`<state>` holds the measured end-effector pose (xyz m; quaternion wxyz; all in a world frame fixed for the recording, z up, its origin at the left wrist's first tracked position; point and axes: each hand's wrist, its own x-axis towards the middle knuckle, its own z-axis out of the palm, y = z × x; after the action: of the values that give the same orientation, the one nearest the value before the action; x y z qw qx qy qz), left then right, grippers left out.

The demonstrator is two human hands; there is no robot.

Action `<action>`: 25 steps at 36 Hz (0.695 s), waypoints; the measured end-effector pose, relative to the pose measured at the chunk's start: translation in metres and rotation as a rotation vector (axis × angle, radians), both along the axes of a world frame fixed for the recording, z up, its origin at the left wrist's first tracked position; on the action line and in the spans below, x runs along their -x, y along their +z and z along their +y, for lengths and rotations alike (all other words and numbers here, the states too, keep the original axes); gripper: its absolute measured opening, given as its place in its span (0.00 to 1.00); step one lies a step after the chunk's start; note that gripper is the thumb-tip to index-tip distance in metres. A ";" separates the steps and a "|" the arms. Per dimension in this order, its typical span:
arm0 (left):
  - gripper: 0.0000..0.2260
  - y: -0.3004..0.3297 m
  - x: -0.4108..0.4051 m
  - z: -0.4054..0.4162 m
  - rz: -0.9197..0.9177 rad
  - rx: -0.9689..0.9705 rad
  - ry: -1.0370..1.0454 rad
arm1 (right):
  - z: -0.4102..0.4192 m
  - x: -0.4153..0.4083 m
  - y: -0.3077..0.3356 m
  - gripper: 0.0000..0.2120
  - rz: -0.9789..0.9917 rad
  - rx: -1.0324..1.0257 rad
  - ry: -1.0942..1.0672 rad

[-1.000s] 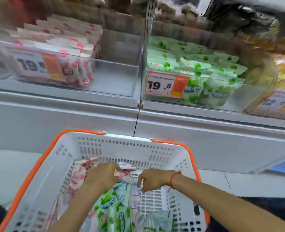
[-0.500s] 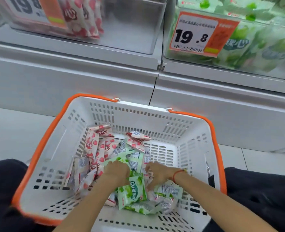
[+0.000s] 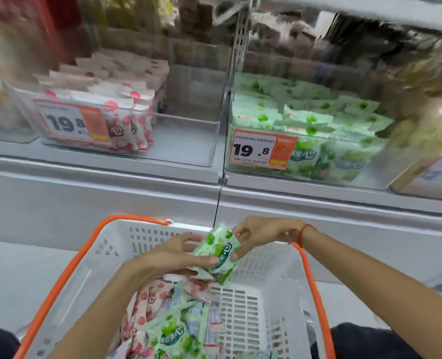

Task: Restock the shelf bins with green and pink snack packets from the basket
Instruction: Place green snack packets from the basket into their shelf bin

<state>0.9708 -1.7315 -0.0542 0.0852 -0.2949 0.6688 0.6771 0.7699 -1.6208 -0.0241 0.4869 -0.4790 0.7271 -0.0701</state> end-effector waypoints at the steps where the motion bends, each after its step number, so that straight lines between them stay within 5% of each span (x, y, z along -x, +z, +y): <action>1: 0.33 0.011 0.004 0.002 0.053 -0.017 0.008 | 0.001 0.007 0.016 0.16 0.002 0.040 -0.016; 8: 0.09 0.081 0.048 0.014 0.377 0.244 0.075 | 0.029 0.037 0.107 0.19 0.060 0.295 -0.117; 11: 0.07 0.109 0.069 0.021 0.519 0.388 0.049 | 0.052 0.041 0.137 0.30 0.177 0.495 -0.177; 15: 0.04 0.144 0.093 0.037 0.653 0.559 -0.141 | 0.088 0.037 0.175 0.24 0.324 0.660 -0.240; 20: 0.06 0.173 0.126 0.052 0.704 0.718 -0.240 | 0.128 0.037 0.196 0.18 0.556 0.720 -0.326; 25: 0.18 0.178 0.144 0.039 0.728 1.382 -0.145 | 0.149 0.082 0.236 0.12 0.871 0.893 -0.620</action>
<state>0.8266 -1.6928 0.1240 -0.2981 0.0037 0.9420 0.1544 0.6879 -1.4721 0.2119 -0.1351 -0.3880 0.8610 -0.2997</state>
